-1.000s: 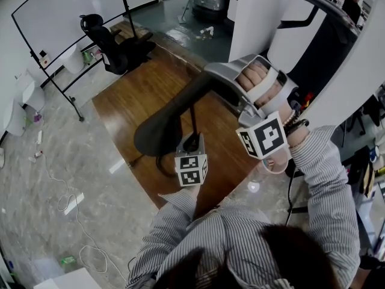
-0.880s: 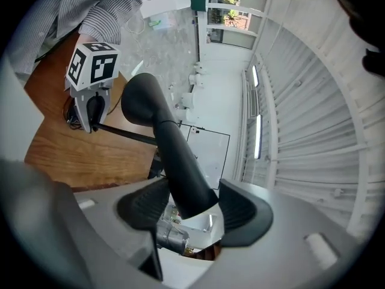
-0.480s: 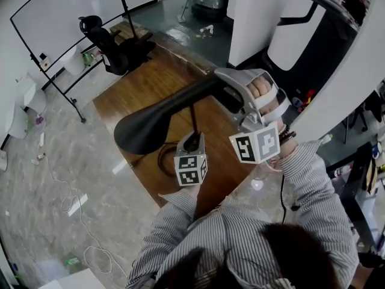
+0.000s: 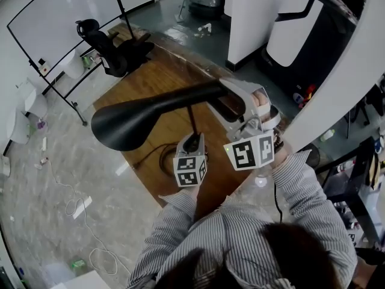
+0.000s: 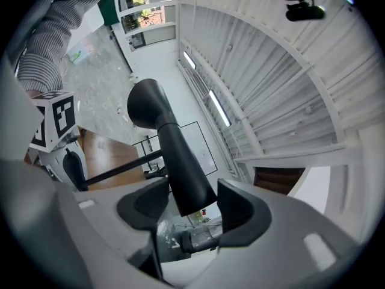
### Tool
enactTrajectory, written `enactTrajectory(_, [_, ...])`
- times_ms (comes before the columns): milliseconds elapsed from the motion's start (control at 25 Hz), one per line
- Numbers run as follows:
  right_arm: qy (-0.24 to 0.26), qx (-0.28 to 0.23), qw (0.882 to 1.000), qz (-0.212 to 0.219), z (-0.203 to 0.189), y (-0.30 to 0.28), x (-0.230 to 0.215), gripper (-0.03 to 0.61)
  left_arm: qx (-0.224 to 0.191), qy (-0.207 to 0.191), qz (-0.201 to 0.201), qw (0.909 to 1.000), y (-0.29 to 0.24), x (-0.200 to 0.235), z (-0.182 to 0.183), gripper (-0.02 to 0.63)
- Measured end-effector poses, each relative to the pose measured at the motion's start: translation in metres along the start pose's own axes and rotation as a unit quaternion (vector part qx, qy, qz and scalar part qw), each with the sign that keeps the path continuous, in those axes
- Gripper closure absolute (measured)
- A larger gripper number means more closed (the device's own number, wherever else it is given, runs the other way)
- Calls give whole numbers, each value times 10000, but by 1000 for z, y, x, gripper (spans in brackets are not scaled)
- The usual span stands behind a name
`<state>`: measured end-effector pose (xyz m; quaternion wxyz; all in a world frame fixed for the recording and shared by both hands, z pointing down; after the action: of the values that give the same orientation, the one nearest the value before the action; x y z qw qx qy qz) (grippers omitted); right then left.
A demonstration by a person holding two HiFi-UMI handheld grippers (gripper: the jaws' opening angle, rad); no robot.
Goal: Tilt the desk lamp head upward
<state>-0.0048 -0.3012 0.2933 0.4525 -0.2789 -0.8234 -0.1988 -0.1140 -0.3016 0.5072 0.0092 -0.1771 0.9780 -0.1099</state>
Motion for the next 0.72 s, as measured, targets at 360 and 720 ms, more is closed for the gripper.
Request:
enactTrajectory(360, [-1037, 206, 9943, -145, -4, 1, 13, 333, -29, -17, -144, 9999, -1, 1, 0, 557])
enactTrajectory(720, [-2052, 225, 9783, -159, -6, 3, 25, 341, -79, -33, -182, 9998, -1, 2, -1, 557])
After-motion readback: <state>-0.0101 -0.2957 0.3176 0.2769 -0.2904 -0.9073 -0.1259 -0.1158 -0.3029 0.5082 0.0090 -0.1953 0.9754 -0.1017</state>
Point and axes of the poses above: the fingertips, and each gripper's own axes: y backward along the fingers, x to its left, z out of its top, the point moved 7 cm from there along y, backward along the fingers, and after that the axes turned 7 degrees about -y, right-handed, at the moved point
